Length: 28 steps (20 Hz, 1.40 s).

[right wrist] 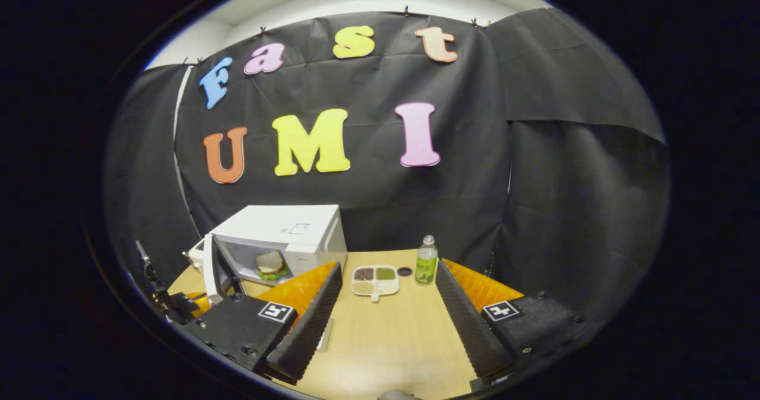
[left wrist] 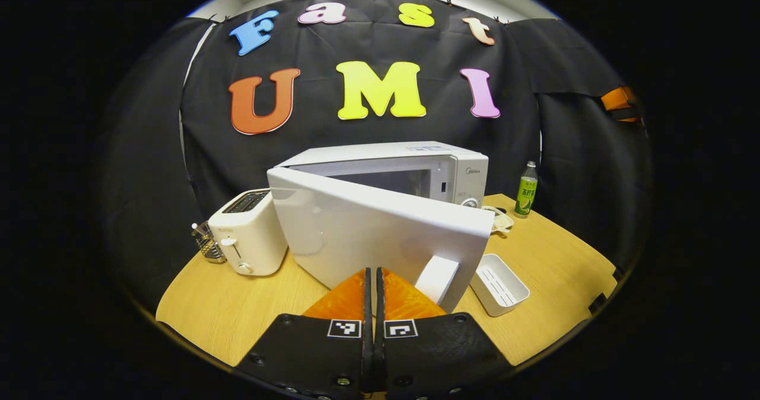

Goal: Open the microwave oven with the left hand, put the food in, and close the microwave oven.

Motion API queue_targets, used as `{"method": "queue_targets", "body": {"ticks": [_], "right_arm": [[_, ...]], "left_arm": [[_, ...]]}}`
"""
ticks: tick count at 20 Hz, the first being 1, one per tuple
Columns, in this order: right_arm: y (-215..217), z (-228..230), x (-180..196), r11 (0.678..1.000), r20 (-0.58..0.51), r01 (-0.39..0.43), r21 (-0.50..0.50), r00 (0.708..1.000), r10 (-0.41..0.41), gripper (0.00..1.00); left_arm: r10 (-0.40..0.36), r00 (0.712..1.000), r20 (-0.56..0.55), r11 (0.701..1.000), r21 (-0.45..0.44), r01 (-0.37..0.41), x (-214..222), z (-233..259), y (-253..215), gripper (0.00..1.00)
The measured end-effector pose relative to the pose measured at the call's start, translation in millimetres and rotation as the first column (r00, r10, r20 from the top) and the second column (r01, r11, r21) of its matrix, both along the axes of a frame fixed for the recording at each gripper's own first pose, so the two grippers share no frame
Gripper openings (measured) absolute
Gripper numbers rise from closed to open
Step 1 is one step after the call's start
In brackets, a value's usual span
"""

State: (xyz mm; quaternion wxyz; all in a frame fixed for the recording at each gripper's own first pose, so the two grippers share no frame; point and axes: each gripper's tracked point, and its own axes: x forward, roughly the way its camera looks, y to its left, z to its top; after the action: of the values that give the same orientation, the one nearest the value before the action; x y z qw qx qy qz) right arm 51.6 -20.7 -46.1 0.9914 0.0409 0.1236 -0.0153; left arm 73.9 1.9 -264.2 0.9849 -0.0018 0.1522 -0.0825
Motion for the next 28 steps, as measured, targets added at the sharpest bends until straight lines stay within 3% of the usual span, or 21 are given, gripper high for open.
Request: {"method": "queue_targets", "body": {"ticks": [2,3,4,5,6,7,8,9,11,12,13,14,16,17,18,19,20,21,22,27,28], "right_arm": [[-2.6,-8.1,2.1,1.000,-0.016,-0.001,0.012,1.000,0.001,0.92],[-5.0,-10.1,3.2,1.000,-0.018,0.003,0.018,1.000,-0.003,1.00],[-6.0,-12.0,4.2,1.000,-0.019,0.003,0.026,1.000,-0.003,1.00],[-7.1,-14.4,5.0,0.999,-0.022,0.004,0.032,1.000,-0.003,0.92],[-7.9,-15.4,6.7,0.999,-0.019,0.001,0.041,1.000,0.000,1.00],[-10.5,-18.1,6.8,0.999,-0.023,0.006,0.044,1.000,-0.005,0.92],[-12.7,-21.0,7.4,0.999,-0.026,0.009,0.045,1.000,-0.008,1.00],[-15.3,-21.6,7.4,0.999,-0.026,0.017,0.046,1.000,-0.016,0.92],[-17.5,-23.1,8.8,0.999,-0.030,0.027,0.043,0.999,-0.026,0.92],[-18.5,-24.0,8.9,0.999,-0.031,0.029,0.042,0.999,-0.028,1.00],[-18.9,-23.4,9.9,0.999,-0.031,0.032,0.040,0.999,-0.031,0.92],[-22.5,-25.2,9.8,0.999,-0.036,0.041,0.035,0.999,-0.040,1.00],[-27.8,-26.3,10.3,0.998,-0.040,0.061,0.035,0.997,-0.060,1.00],[-29.6,-26.3,9.9,0.997,-0.043,0.069,0.038,0.997,-0.067,0.92],[-29.6,-28.4,10.7,0.996,-0.048,0.075,0.041,0.996,-0.073,0.92],[-30.8,-29.6,10.0,0.996,-0.054,0.081,0.042,0.995,-0.079,1.00],[-31.9,-30.2,10.7,0.995,-0.056,0.090,0.042,0.995,-0.088,0.92],[-34.4,-30.5,10.2,0.994,-0.057,0.098,0.040,0.994,-0.096,1.00],[-35.3,-31.3,9.2,0.994,-0.058,0.106,0.037,0.993,-0.104,0.92],[-41.2,-37.3,7.2,0.991,-0.079,0.134,0.024,0.988,-0.132,0.92],[-42.2,-38.7,6.3,0.990,-0.083,0.137,0.022,0.987,-0.135,1.00]], "left_arm": [[-0.009,1.000,0.003,1.000,0.005,0.009,8.2,2.2,-10.4,0.00],[-0.018,1.000,0.006,1.000,0.010,0.018,13.7,4.2,-15.4,0.00],[-0.027,1.000,0.008,0.999,0.018,0.027,18.6,5.4,-20.4,0.00],[-0.036,0.999,0.011,0.999,0.026,0.036,22.5,5.4,-25.0,0.00],[-0.045,0.999,0.015,0.999,0.032,0.044,26.9,6.2,-30.0,0.00],[-0.054,0.998,0.016,0.998,0.035,0.053,31.3,6.6,-34.5,0.00],[-0.063,0.998,0.017,0.997,0.036,0.062,35.7,7.1,-39.1,0.00],[-0.073,0.997,0.017,0.997,0.036,0.072,41.7,8.5,-44.1,0.00],[-0.092,0.996,0.020,0.995,0.037,0.091,53.2,8.8,-53.5,0.00],[-0.097,0.995,0.016,0.995,0.039,0.097,59.2,8.0,-57.9,0.00],[-0.104,0.994,0.018,0.994,0.037,0.104,64.8,8.6,-61.2,0.00],[-0.109,0.994,0.019,0.994,0.033,0.108,71.4,9.2,-65.6,0.00],[-0.121,0.992,0.024,0.992,0.026,0.120,82.7,7.4,-75.6,0.00],[-0.125,0.992,0.022,0.992,0.027,0.125,88.3,6.0,-79.1,0.00],[-0.132,0.991,0.025,0.991,0.035,0.131,94.3,6.0,-82.9,0.00],[-0.138,0.990,0.029,0.990,0.044,0.136,100.4,5.6,-85.2,0.00],[-0.145,0.989,0.029,0.989,0.045,0.143,105.6,4.8,-89.4,0.00],[-0.153,0.988,0.030,0.987,0.048,0.151,111.1,4.5,-92.7,0.00],[-0.158,0.987,0.036,0.986,0.056,0.156,116.9,4.9,-95.7,0.00],[-0.157,0.987,0.035,0.987,0.039,0.156,142.6,1.8,-104.2,0.00],[-0.154,0.988,0.032,0.988,0.027,0.153,146.7,1.1,-106.3,0.00]]}}
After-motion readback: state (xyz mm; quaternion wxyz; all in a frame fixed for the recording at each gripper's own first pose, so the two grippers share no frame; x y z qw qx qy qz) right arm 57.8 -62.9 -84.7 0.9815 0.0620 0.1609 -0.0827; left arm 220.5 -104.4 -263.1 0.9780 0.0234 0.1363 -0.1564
